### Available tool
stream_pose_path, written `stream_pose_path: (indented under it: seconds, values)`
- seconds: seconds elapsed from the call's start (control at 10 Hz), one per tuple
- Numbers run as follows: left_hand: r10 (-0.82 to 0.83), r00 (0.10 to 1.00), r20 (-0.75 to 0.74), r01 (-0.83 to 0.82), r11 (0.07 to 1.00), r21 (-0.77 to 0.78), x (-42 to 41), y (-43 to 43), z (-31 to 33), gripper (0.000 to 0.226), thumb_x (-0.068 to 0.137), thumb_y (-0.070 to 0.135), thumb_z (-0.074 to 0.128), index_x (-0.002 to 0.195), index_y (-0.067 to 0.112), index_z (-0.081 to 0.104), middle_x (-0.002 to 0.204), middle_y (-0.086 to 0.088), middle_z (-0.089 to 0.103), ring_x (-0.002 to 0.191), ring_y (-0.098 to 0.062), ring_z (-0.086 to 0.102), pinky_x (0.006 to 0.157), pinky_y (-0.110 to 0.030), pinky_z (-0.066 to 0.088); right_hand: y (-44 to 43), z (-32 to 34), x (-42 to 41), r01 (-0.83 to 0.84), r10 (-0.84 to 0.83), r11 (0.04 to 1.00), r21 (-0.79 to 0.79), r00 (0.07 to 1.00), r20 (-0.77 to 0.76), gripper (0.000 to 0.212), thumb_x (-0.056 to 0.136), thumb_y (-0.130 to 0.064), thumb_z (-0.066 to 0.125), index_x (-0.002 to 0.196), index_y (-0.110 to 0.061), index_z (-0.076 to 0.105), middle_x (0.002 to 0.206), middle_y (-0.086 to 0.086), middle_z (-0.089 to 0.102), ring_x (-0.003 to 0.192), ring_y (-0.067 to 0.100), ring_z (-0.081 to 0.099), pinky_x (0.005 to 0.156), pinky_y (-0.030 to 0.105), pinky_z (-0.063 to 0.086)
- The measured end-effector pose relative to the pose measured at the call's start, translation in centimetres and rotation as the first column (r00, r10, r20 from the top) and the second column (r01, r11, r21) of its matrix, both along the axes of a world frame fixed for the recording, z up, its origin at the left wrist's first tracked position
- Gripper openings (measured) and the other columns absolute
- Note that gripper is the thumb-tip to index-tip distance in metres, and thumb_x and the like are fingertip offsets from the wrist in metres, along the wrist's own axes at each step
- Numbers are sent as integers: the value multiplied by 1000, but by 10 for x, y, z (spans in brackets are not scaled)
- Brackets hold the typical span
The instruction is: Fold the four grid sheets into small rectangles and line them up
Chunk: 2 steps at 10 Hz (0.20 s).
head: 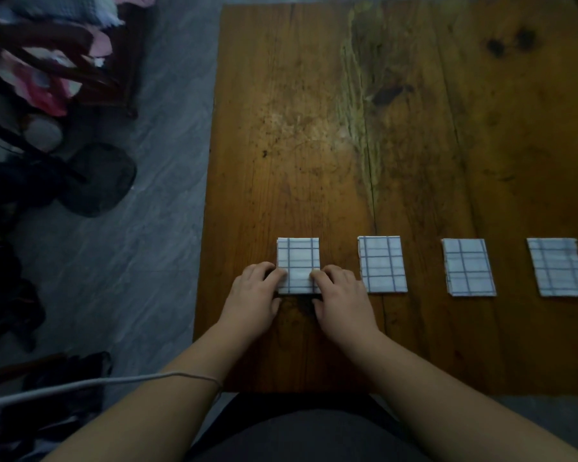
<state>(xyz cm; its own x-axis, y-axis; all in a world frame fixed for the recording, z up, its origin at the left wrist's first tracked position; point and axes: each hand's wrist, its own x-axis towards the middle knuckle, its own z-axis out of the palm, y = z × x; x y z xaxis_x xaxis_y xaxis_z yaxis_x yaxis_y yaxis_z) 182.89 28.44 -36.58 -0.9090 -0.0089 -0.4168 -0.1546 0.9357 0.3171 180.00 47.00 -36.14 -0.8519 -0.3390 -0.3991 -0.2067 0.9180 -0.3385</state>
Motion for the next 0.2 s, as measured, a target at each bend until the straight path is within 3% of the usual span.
stream_pose_path:
  seconds: [0.2]
  values:
    - [42,999,13,-42,999,25,20,8,19,64,98,36,56,155,26,29,163,1,25,151,-19,18,122,-42,18,12,14,21,52,-52,999,4,996,-68,55,98,-40,54,149,-29,38,153,-5,41,143,17,33,120,42,28]
